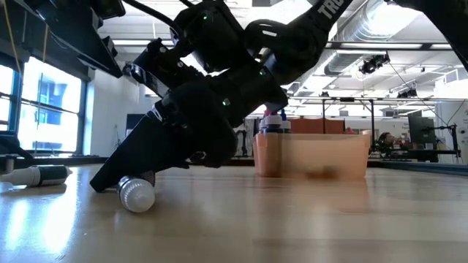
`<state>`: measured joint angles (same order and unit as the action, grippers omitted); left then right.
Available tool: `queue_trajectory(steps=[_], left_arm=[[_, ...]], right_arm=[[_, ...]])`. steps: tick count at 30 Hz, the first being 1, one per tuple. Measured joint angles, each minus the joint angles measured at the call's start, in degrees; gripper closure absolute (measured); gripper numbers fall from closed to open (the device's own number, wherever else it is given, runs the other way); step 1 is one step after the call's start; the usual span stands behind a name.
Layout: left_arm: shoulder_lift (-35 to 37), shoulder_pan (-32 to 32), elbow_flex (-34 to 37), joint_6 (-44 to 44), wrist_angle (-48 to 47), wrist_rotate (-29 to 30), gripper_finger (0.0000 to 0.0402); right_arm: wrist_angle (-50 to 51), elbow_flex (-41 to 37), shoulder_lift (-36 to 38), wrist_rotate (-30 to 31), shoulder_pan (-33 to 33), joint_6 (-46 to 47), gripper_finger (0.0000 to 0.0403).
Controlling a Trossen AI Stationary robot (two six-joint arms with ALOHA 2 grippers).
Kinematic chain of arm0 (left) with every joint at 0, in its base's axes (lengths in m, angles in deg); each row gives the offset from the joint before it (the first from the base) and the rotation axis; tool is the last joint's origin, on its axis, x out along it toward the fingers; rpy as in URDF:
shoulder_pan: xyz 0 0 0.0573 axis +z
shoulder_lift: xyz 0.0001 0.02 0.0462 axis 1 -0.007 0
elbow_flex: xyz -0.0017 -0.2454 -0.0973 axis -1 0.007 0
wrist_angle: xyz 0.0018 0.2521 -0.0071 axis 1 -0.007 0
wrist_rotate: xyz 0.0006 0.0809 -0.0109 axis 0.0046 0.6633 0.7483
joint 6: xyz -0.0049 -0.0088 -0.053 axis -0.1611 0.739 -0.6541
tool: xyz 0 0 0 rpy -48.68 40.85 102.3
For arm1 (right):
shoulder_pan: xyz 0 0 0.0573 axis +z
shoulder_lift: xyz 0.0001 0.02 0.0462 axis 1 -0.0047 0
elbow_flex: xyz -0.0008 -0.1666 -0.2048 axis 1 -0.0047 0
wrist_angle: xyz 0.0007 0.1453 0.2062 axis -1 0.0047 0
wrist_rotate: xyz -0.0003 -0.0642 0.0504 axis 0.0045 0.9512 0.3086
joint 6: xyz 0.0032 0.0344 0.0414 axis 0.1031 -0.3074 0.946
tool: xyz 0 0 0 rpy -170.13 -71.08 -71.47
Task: Pick & Place food coloring
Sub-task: Put the small orange food coloring bottle into the orange bin
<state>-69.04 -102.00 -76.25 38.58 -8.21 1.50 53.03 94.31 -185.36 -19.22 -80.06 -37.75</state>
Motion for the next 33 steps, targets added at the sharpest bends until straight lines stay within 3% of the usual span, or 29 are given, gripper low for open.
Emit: queue_trajectory(steps=[8, 13, 16, 19, 25, 33], left_arm=[[0.0, 0.0, 0.0, -0.02, 1.35, 0.04, 0.0257], [-0.02, 0.0, 0.03, -0.02, 1.9, 0.02, 0.0257], [-0.02, 0.0, 0.04, -0.02, 1.9, 0.02, 0.0257], [-0.02, 0.0, 0.04, -0.02, 1.83, 0.0, 0.0257], [-0.02, 0.0, 0.04, -0.1, 1.44, -0.02, 0.0257], [-0.02, 0.0, 0.04, -1.53, 1.63, 0.03, 0.0257]], right_arm=[[6.55, -0.12, 11.01, 4.41, 0.16, -4.31, 0.0327], [23.22, -0.1, 21.06, 14.06, 1.34, -5.2, 0.0342], [35.91, -0.1, 26.06, 21.25, 1.89, -1.69, 0.0347], [42.95, -2.48, 29.17, 24.5, 2.42, 2.21, 0.034], [47.28, -12.87, 36.76, 31.59, 4.06, 7.45, 0.0334], [41.27, -29.1, 50.86, 45.45, 3.25, 13.83, 0.0339]])
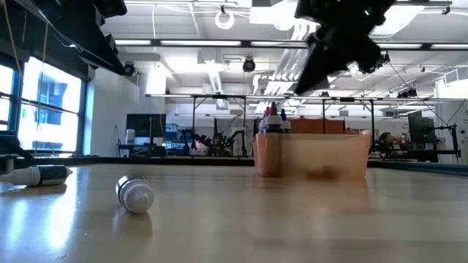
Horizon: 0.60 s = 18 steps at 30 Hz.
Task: Pick & Place food coloring
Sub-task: Put the small orange food coloring bottle into the orange bin
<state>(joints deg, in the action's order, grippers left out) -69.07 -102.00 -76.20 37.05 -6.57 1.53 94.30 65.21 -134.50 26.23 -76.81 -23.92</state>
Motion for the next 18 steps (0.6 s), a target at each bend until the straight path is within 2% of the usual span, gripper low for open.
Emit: queue_trajectory(steps=[5, 9, 12, 18], left_arm=[[-0.02, 0.02, 0.0, -0.16, 0.0, -0.19, 0.0257], [-0.52, 0.0, 0.0, -3.63, -0.14, -3.43, 0.0257], [-0.54, 0.0, 0.0, -4.69, -0.2, -3.5, 0.0257], [-2.42, 0.0, 0.0, -6.12, -2.9, -3.02, 0.0257]], right_arm=[[-13.18, -13.27, 3.7, -2.62, -5.13, 3.72, 0.0339], [-27.89, -21.41, 3.13, -5.09, -8.18, 1.11, 0.0348], [-32.82, -23.56, 3.13, -3.36, -10.0, -2.07, 0.0338], [-33.5, -23.58, 3.15, -4.92, -12.5, -4.1, 0.0297]])
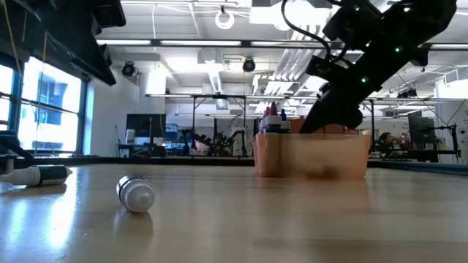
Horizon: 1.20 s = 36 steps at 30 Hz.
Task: Pick & Place food coloring
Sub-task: Put the small orange food coloring bottle into the orange bin, then put the small black food coloring bottle into the orange bin
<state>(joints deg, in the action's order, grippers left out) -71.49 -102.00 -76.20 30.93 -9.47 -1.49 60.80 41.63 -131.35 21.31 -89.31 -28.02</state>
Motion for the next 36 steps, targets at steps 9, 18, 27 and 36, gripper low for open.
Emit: queue_trajectory(steps=[9, 18, 27, 36], left_arm=[[-7.66, 0.02, 0.0, -11.53, -1.26, -0.16, 0.0257], [-15.88, 0.0, 0.0, -19.22, -2.05, -7.22, 0.0257], [-16.66, -0.29, -3.14, -30.22, -19.55, -15.52, 0.0257], [-16.66, -11.33, -1.85, -49.85, -30.59, -14.81, 0.0257]], right_arm=[[-3.14, 1.39, 0.58, 2.61, 0.68, -1.32, 0.0287], [-1.28, 9.32, 4.73, 16.36, 7.42, -0.6, 0.0286], [-2.84, 10.88, 6.03, 20.34, 12.52, 0.06, 0.0286], [-2.76, 10.86, 6.03, 20.28, 13.69, 0.0, 0.0285]])
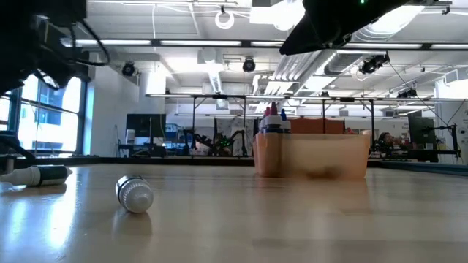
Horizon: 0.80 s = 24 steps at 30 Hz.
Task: Pick & Place food coloring
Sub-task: Put the small black food coloring bottle into the orange bin
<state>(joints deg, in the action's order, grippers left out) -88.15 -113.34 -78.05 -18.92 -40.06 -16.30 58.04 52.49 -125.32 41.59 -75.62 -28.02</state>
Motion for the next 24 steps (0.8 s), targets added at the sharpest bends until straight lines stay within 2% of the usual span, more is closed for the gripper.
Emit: queue_trajectory(steps=[4, 8, 14, 19, 24], left_arm=[[0.02, -6.31, 0.98, -10.14, 0.2, 0.03, 0.0257], [0.02, -10.2, 2.11, -14.75, 0.25, -1.47, 0.0257], [0.02, -13.98, 4.6, -18.58, 4.59, -2.38, 0.0257], [0.02, -16.61, 7.76, -18.91, 13.97, -2.81, 0.0257], [0.02, -18.35, 9.97, -21.41, 15.18, -2.93, 0.0257]], right_arm=[[0.0, 0.0, 0.0, -1.07, -0.07, 0.02, 0.0285], [-0.01, 0.0, 0.0, -1.22, -0.07, 0.24, 0.0285], [-0.01, 0.0, 0.0, -1.29, -0.07, 1.77, 0.0285], [-0.01, 0.0, 0.0, -1.55, -0.07, 1.77, 0.0285], [-0.45, 0.0, 0.0, -3.09, -0.07, 1.77, 0.0284]])
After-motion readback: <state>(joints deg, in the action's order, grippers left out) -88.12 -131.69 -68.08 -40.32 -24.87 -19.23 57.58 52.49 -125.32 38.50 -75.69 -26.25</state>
